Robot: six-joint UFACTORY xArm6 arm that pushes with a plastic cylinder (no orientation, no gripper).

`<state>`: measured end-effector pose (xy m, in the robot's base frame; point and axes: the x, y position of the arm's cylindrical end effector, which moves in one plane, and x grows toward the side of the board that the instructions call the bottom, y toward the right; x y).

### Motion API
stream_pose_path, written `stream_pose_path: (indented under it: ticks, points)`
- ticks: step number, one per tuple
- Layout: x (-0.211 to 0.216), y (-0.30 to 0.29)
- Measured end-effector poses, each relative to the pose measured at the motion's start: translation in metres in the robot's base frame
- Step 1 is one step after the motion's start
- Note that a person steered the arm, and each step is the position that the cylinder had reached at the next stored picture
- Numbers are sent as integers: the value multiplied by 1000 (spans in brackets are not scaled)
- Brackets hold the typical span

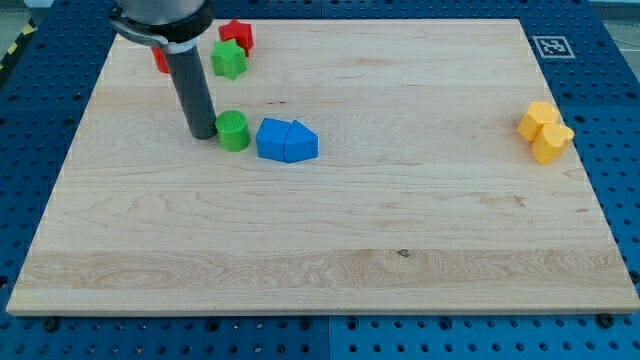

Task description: Move the green star to the right side of the blue triangle

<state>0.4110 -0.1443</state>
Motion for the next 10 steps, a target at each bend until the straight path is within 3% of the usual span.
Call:
stream_pose_path:
  ticks: [3,7,10]
  points:
    - [-2,3]
    - [-67,2]
    - [-122,-29]
